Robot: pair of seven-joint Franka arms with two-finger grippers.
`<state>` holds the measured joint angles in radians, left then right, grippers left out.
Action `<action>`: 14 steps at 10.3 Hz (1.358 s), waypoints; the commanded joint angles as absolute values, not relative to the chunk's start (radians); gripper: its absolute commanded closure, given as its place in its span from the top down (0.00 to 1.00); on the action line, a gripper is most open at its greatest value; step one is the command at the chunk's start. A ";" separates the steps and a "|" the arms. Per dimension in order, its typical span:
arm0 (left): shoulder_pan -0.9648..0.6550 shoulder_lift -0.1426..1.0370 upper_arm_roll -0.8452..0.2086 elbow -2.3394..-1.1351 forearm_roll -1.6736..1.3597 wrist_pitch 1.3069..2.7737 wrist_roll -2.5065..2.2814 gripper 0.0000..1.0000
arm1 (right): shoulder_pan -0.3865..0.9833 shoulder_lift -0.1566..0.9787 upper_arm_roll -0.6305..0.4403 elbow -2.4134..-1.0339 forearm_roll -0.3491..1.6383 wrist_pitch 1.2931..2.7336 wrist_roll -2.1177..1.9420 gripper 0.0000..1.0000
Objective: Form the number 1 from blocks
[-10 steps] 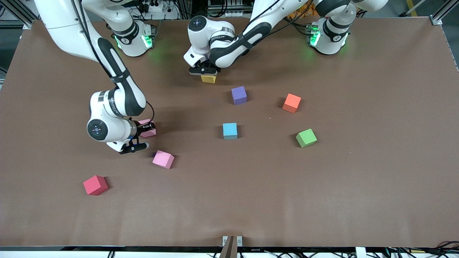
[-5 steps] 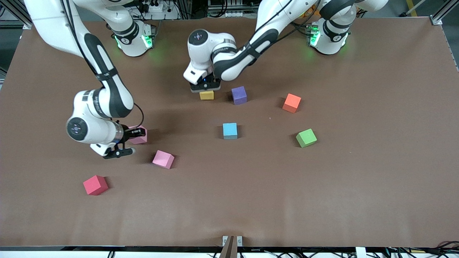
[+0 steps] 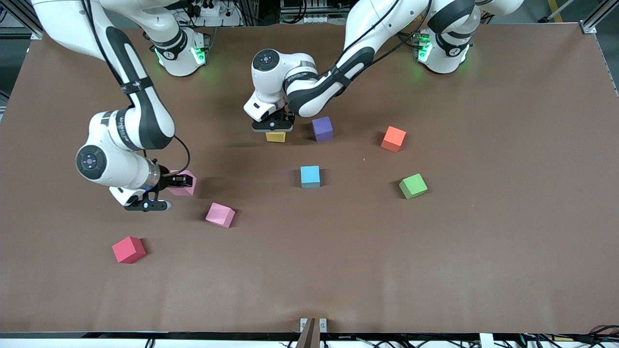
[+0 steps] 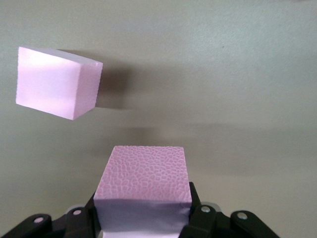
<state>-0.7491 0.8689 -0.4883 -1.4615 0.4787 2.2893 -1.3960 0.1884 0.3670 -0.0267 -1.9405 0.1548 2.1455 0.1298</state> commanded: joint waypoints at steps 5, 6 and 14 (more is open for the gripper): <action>-0.770 0.902 -0.477 -1.419 0.454 2.266 -1.365 0.40 | 0.213 0.353 -0.026 -1.942 0.161 2.141 0.225 0.67; -0.772 0.902 -0.476 -1.420 0.456 2.266 -1.365 0.99 | 0.215 0.353 -0.026 -1.944 0.163 2.143 0.235 0.67; -0.714 0.792 -0.482 -1.431 0.405 2.159 -1.399 1.00 | 0.232 0.351 -0.023 -1.948 0.166 2.143 0.282 0.67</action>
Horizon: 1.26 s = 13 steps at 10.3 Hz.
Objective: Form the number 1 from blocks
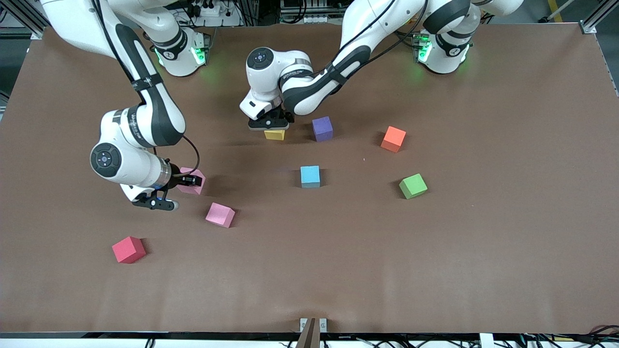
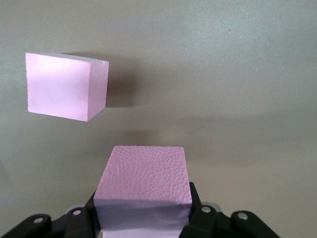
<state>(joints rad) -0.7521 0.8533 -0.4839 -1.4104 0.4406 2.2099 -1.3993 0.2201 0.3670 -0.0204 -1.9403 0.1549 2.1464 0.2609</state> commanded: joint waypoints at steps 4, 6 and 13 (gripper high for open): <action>-0.536 0.596 -0.527 -1.688 0.357 2.149 -1.397 1.00 | 0.305 0.357 -0.025 -1.944 0.166 2.155 0.346 0.67; -0.422 0.511 -0.601 -1.884 0.360 2.270 -1.387 1.00 | 0.404 0.370 -0.025 -1.934 0.164 2.170 0.438 0.67; -0.339 0.508 -0.664 -2.045 0.356 2.341 -1.485 1.00 | 0.635 0.440 -0.015 -1.976 0.172 2.325 0.627 0.67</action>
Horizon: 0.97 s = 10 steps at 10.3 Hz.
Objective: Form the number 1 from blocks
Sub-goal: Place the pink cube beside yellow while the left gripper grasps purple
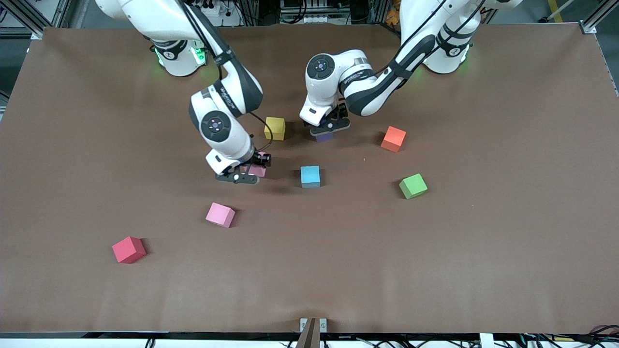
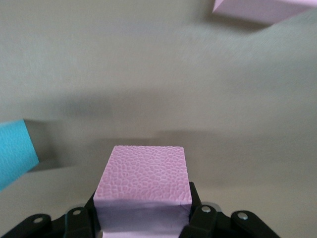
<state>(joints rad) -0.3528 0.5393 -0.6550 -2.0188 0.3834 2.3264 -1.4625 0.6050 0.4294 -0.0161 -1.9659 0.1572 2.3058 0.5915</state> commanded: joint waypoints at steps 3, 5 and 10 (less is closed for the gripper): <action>-0.345 0.538 -0.663 -2.036 0.357 2.379 -1.509 1.00 | 0.643 0.449 0.038 -2.000 0.187 2.322 0.637 0.67; -0.350 0.555 -0.663 -2.005 0.357 2.384 -1.522 1.00 | 0.624 0.443 0.078 -2.025 0.187 2.324 0.637 0.67; -0.360 0.603 -0.655 -1.994 0.379 2.385 -1.531 1.00 | 0.632 0.437 0.089 -2.065 0.206 2.316 0.637 0.69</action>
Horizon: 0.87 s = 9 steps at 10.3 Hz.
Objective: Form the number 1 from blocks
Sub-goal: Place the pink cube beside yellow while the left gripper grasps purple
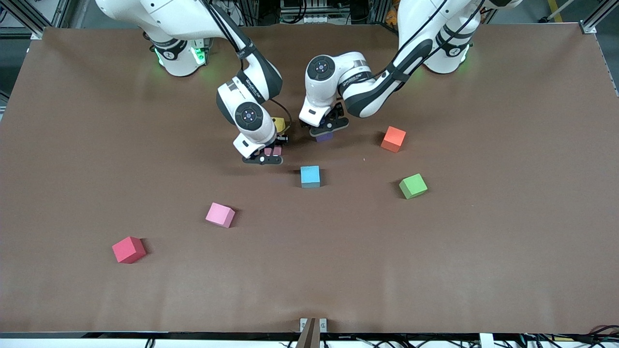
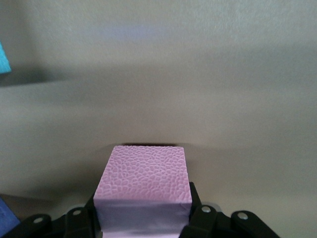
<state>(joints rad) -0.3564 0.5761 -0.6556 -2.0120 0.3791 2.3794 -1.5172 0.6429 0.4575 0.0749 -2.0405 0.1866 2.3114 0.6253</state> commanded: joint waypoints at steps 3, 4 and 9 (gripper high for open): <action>-0.359 0.614 -0.646 -1.988 0.396 2.385 -1.532 1.00 | 0.606 0.411 0.089 -2.065 0.209 2.309 0.631 1.00; -0.359 0.618 -0.644 -1.980 0.396 2.385 -1.531 1.00 | 0.545 0.388 0.089 -2.060 0.207 2.293 0.611 1.00; -0.359 0.635 -0.635 -1.960 0.402 2.376 -1.511 0.00 | 0.347 0.423 0.084 -1.921 0.206 2.273 0.544 1.00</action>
<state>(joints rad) -0.3554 0.6305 -0.6348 -1.9722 0.3822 2.3829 -1.5125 0.3891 0.3790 0.0745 -1.9840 0.1937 2.2848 0.5388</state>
